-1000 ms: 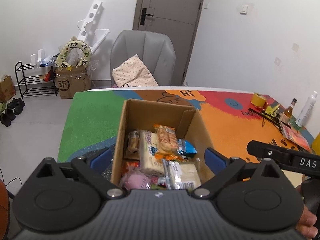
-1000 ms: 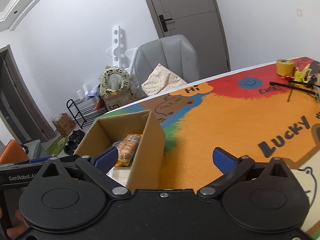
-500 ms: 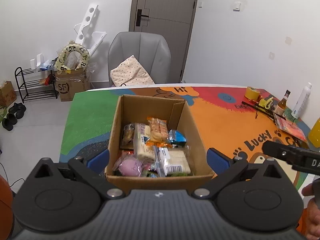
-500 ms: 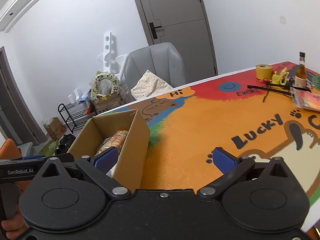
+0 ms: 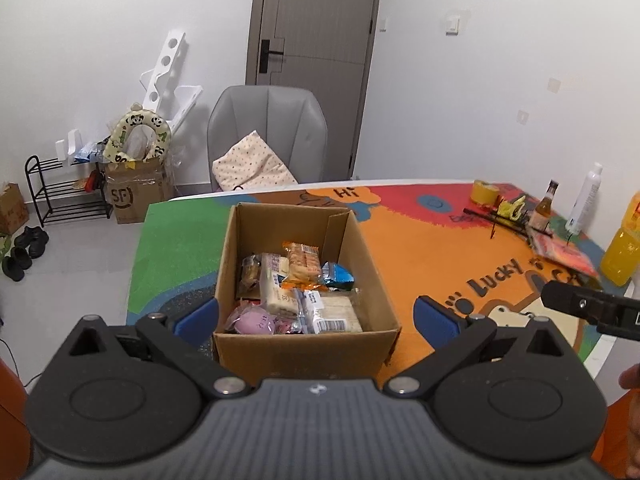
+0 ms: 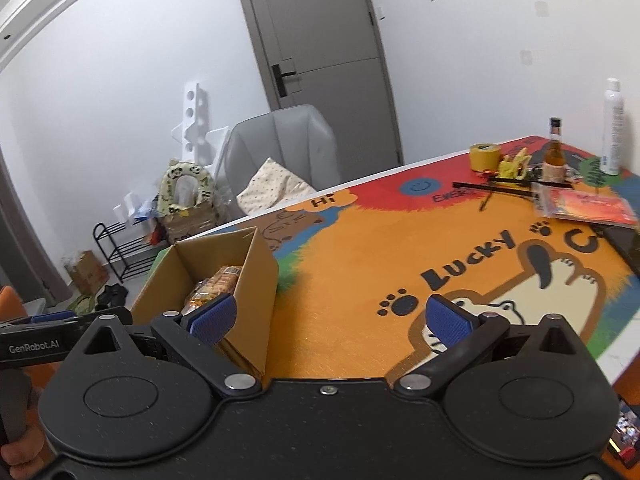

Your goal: Organize snacks

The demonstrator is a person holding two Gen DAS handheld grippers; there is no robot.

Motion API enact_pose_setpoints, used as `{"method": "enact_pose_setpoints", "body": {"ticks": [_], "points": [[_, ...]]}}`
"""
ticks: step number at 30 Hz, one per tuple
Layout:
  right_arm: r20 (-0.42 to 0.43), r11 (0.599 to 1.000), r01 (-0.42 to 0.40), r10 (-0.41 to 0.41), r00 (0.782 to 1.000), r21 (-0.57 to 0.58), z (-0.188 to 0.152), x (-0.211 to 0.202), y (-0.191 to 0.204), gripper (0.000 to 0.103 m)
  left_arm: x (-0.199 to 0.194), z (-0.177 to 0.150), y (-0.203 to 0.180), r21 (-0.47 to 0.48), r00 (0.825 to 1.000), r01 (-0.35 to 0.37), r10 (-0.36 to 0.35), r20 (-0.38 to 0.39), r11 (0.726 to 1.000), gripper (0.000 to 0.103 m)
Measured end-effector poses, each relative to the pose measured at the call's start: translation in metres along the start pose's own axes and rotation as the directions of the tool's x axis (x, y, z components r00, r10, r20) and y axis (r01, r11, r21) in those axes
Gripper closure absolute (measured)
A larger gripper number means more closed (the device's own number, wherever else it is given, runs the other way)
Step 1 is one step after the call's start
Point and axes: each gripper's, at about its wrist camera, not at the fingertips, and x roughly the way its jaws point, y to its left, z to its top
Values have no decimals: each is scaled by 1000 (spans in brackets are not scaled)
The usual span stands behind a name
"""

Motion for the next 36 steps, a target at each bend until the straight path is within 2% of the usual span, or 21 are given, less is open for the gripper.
{"method": "enact_pose_setpoints", "body": {"ticks": [4,11,24,29,33,36], "points": [[-9,1000,15,-15,1000,-1,-6,-13,4,0,-13,-6,0,-3,1000,-4,4,28,1000,0],[47,999,13,-12,999,-32,4,-37,11,0,-25,-5,6,6,999,8,-8,50,1000,0],[1,997,-41,41,999,-71,-2,-37,26,0,-34,-11,12,42,999,-3,2,39,999,0],[-2,996,-46,46,999,-76,-3,-39,30,0,-34,-10,15,26,999,-5,4,36,1000,0],[7,996,-38,39,999,-76,-4,-40,29,0,-36,-9,15,26,999,20,-21,28,999,0],[1,996,-40,40,999,-74,-5,-40,28,0,-38,-9,12,41,1000,5,-7,28,999,0]]}}
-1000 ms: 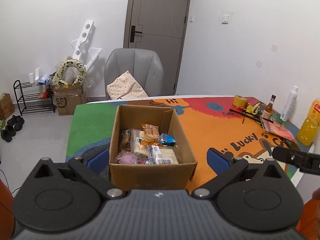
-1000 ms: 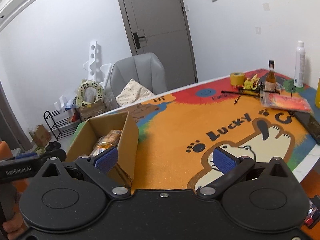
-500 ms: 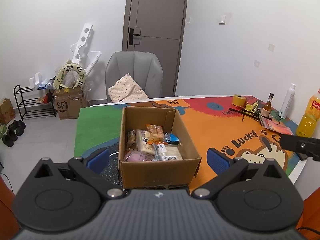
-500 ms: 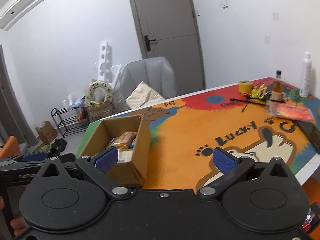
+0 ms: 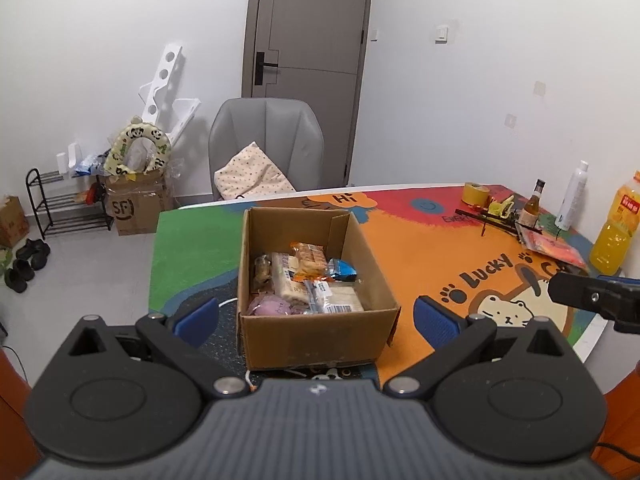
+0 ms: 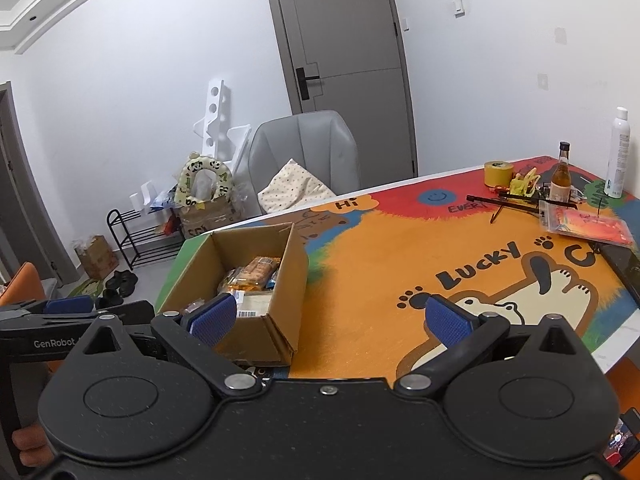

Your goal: Organize snacks

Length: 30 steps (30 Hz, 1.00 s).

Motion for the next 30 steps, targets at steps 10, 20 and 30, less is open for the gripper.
{"method": "enact_pose_setpoints", "body": {"ticks": [10,20,30], "points": [[7,1000,7,-7,1000,-1,5,-2,-1,0,-1,-1,-5,12,1000,14,-14,-7,1000,0],[6,1000,3,-3,1000,-5,6,-2,-2,0,-2,-2,-4,18,1000,7,-7,-5,1000,0],[5,1000,2,-2,1000,-7,4,-3,1,0,-4,-2,-2,19,1000,19,-19,-6,1000,0]]}}
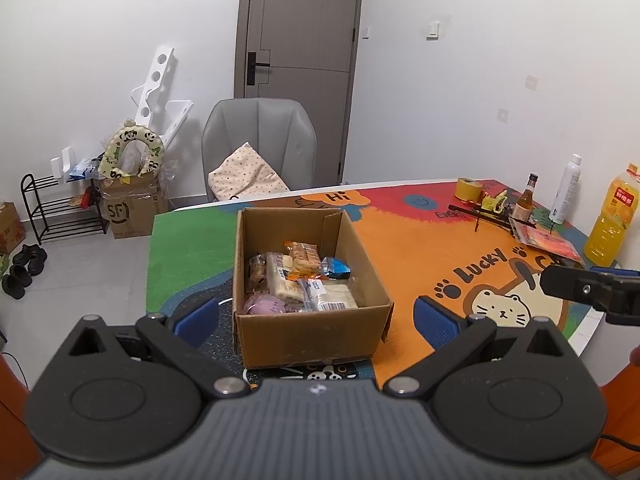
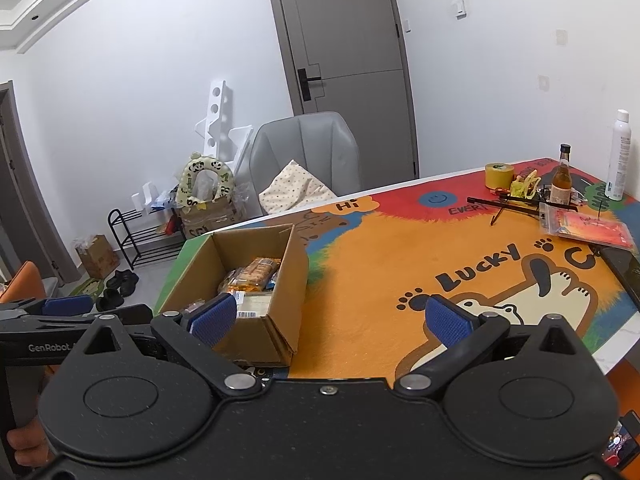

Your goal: Organize snacks

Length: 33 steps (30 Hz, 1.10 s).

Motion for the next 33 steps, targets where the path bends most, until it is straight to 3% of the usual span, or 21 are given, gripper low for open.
{"method": "enact_pose_setpoints", "body": {"ticks": [33], "points": [[-20,1000,-11,11,1000,-11,-3,6,0,0,1,-1,0,4,1000,-3,3,-10,1000,0]]}}
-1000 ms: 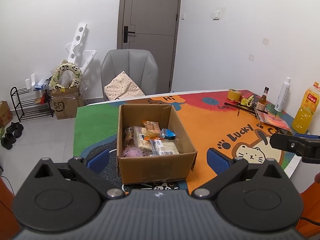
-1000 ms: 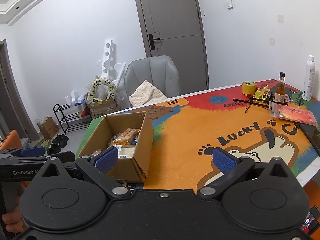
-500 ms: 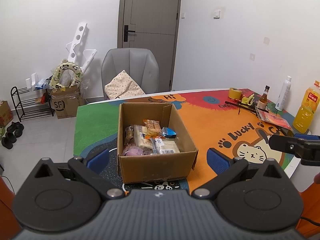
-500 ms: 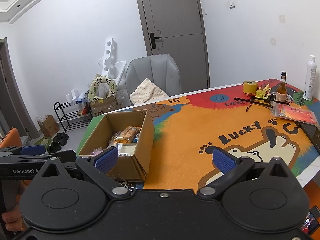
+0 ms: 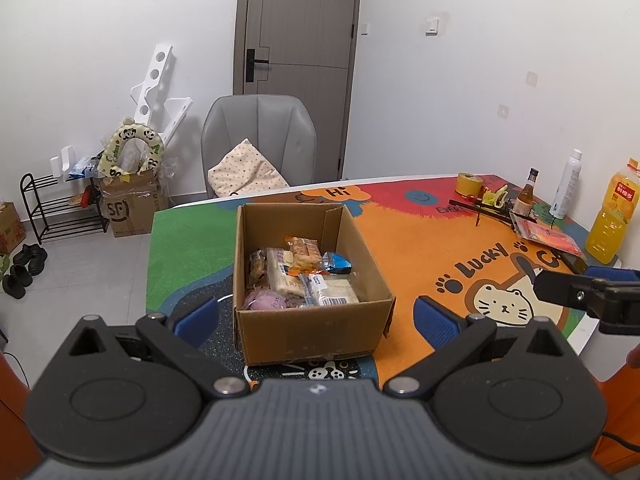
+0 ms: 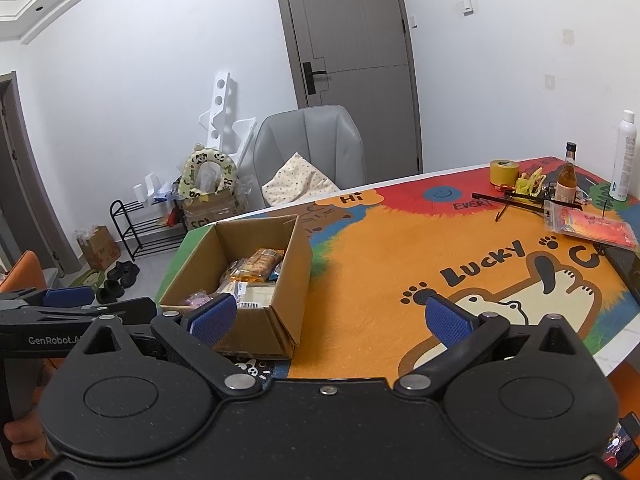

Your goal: Organize snacks

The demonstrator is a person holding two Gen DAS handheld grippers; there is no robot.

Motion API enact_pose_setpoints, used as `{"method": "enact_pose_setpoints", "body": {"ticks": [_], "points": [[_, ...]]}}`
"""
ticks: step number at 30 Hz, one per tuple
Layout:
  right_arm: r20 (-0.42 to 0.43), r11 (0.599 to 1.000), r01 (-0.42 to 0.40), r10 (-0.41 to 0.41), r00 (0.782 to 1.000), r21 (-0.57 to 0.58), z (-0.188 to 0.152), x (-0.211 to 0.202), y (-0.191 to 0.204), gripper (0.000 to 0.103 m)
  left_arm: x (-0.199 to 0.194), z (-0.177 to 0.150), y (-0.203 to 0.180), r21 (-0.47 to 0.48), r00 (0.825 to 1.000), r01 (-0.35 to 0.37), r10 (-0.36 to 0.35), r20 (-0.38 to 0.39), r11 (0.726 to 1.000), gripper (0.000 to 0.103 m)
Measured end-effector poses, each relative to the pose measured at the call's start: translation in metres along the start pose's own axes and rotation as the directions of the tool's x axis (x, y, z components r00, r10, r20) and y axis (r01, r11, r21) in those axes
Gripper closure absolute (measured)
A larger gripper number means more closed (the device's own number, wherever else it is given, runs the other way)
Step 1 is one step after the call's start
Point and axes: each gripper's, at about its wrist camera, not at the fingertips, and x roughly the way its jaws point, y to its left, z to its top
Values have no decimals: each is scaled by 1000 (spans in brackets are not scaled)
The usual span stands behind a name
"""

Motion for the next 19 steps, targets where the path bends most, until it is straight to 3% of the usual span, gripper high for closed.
{"method": "enact_pose_setpoints", "body": {"ticks": [19], "points": [[-12,1000,8,-8,1000,8,-2,6,-2,0,4,-6,1,4,1000,15,-15,-5,1000,0]]}}
